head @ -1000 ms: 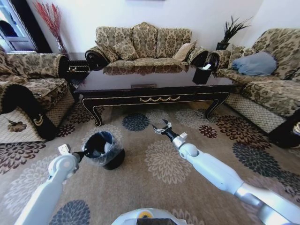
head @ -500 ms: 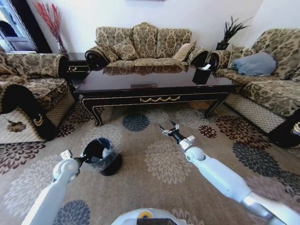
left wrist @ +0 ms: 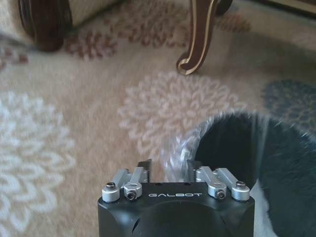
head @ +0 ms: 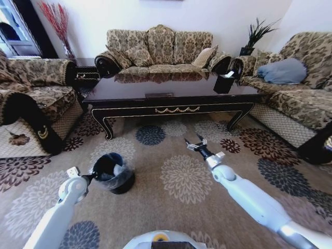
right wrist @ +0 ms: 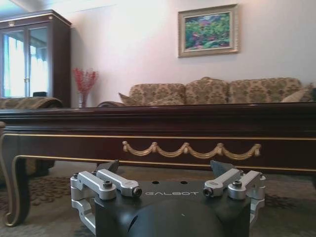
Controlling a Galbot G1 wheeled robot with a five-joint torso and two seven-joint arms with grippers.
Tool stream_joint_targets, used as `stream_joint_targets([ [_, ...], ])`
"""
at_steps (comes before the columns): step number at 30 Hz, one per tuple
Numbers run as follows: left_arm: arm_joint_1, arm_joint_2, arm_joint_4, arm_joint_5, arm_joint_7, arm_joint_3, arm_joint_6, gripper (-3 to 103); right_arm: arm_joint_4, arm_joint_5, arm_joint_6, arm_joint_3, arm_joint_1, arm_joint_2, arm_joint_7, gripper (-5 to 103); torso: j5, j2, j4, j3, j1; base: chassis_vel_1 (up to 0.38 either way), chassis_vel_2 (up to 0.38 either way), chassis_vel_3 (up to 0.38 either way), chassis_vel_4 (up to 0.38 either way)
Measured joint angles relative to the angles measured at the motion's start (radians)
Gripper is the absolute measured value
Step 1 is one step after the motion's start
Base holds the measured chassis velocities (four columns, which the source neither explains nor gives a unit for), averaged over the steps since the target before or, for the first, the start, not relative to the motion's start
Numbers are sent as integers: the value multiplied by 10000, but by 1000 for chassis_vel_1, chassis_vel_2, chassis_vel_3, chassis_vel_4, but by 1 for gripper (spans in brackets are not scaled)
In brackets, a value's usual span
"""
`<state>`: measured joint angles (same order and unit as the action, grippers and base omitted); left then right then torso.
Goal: Move to the front of the table and pick up the trash from the floor, then place it into the trash bin.
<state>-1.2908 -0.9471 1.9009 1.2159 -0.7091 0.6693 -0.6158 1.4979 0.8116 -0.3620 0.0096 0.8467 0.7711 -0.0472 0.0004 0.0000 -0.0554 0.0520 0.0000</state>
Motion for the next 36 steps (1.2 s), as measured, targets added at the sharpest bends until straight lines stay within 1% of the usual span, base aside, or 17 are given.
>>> stream_joint_targets([
  [1, -260, 87, 355, -31, -52, 213, 41, 48, 22, 51, 0, 258, 133, -46, 79, 100, -2, 1, 5, -1, 0, 0, 0, 0, 0],
  [3, -470, 121, 632, -27, -88, 395, 55, 48, 49, 92, 0, 437, 234, -85, 202, 100, -3, 1, 7, -2, 0, 0, 0, 0, 0],
  [6, -1075, 129, 1461, 19, -245, 931, 57, 65, 182, 182, 77, 871, 540, -175, 893, 100, -4, 1, 8, -2, 0, 0, 0, 0, 0],
  [7, -1283, 107, 1772, -67, -295, 1092, 57, 70, 259, 246, 117, 1023, 656, -196, 1146, 100, -4, 1, 8, -2, 0, 0, 0, 0, 0],
  [9, -1436, 92, 2005, -221, -310, 1216, 56, 70, 362, 306, 153, 1161, 777, -217, 1409, 100, -3, 0, 6, -2, 0, 0, 0, 0, 0],
  [11, -1763, 105, 2579, -810, -298, 1569, 94, 81, 685, 430, 270, 1497, 1043, -335, 1929, 100, -1, 1, 6, -3, -1, 0, 0, 0, 0],
  [13, -1964, 176, 3083, -852, -278, 1916, 106, 92, 1013, 536, 396, 1855, 1282, -501, 2118, 100, -5, 0, 7, -2, 0, 0, 0, 0, 0],
  [17, -2283, 233, 3872, -496, -89, 2642, 97, 98, 1510, 515, 468, 2571, 1758, -860, 2112, 100, -7, 0, 7, -3, 0, 0, 0, 0, 0],
  [20, -2567, 184, 4360, -601, 570, 3355, 326, 100, 1947, 431, 473, 3303, 2350, -1083, 1970, 100, 1, 0, 6, -3, -1, 0, 0, 0, 0],
  [21, -2803, 61, 4562, -1400, 1555, 3896, 911, 100, 2331, 331, 473, 3917, 2955, -1191, 1823, 100, -6, 1, 6, -3, -1, 0, 0, 0, 0],
  [22, -2803, 61, 4562, -1400, 1555, 3896, 911, 100, 2331, 331, 473, 3917, 2955, -1191, 1823, 100, -6, 1, 6, -3, -1, 0, 0, 0, 0],
  [26, -3303, -532, 4995, -3309, 3317, 4530, 2014, 100, 3276, -157, 438, 5270, 4576, -1149, 1351, 100, -5, 1, 6, -4, -1, 0, 0, 0, 0],
  [27, -3303, -532, 4995, -3309, 3317, 4530, 2014, 100, 3276, -157, 438, 5270, 4576, -1149, 1351, 100, -5, 1, 6, -4, -1, 0, 0, 0, 0],
  [32, -3686, -1034, 5215, -4128, 4736, 4339, 3113, 100, 4298, -296, 277, 6307, 5892, -897, 931, 100, -4, 1, 6, -3, -1, 0, 0, 0, 0],
  [33, -3686, -1034, 5215, -4128, 4736, 4339, 3113, 100, 4298, -296, 277, 6307, 5892, -897, 931, 100, -4, 1, 6, -3, -1, 0, 0, 0, 0],
  [35, -3821, -1102, 5217, -4188, 5260, 4189, 3516, 100, 4596, -392, 204, 6625, 6197, -783, 835, 100, -6, 1, 5, -3, -1, 0, 0, 0, 0],
  [36, -4007, -1149, 5294, -4109, 5783, 4030, 3885, 100, 4865, -453, 166, 6908, 6487, -649, 782, 100, -6, 1, 5, -3, -1, 0, 0, 0, 0],
])
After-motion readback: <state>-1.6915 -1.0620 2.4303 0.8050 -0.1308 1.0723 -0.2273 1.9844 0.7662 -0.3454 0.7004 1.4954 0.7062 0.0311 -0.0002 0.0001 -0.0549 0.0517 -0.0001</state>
